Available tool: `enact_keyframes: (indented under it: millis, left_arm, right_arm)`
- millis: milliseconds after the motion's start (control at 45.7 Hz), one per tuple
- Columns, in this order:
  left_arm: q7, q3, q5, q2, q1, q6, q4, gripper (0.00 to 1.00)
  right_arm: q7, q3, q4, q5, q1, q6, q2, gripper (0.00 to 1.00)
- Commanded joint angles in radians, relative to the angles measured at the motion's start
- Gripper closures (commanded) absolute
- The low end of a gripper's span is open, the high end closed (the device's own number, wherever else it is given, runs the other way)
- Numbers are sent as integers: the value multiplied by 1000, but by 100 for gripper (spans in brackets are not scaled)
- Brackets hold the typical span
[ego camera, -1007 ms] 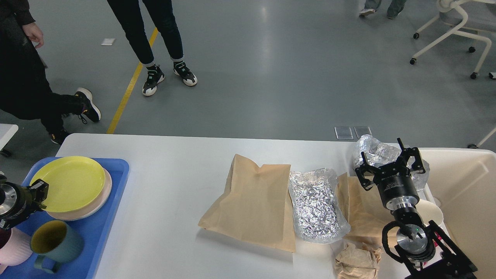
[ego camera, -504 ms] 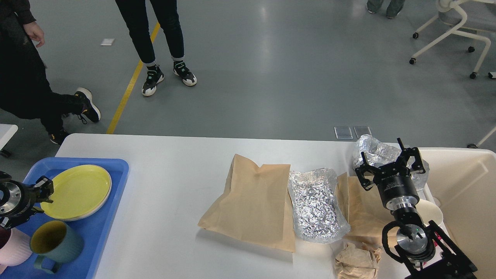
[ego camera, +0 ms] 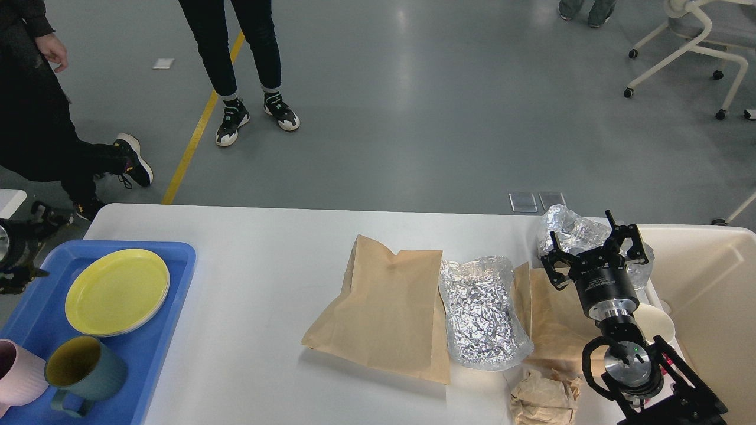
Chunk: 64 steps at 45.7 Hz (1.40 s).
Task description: Tidy desktop
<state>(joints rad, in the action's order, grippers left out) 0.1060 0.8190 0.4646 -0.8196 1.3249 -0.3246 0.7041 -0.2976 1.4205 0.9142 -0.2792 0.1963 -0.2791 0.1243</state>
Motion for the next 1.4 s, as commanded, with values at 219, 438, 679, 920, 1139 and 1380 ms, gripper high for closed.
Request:
enact_keyframes:
  millis: [219, 438, 679, 920, 1139, 1380]
  left_arm:
    - [-17, -509, -12, -21, -154, -21, 2, 4]
    - [-143, -843, -106, 16, -223, -22, -9, 4]
    - [-219, -1261, -106, 106, -444, -108, 26, 4]
    - [-238, -1770, -214, 220, -824, -25, 245, 4]
    - [-246, -2221, -631, 497, -1065, -16, 305, 4]
    - [-252, -2305, -712, 593, -1115, -27, 313, 4]
  right_arm:
    - [0, 0, 0, 0, 0, 0, 0, 0]
    - [0, 0, 0, 0, 0, 0, 0, 0]
    - [0, 0, 0, 0, 0, 0, 0, 0]
    - [0, 0, 0, 0, 0, 0, 0, 0]
    - [0, 0, 0, 0, 0, 0, 0, 0]
    - [0, 0, 0, 0, 0, 0, 0, 0]
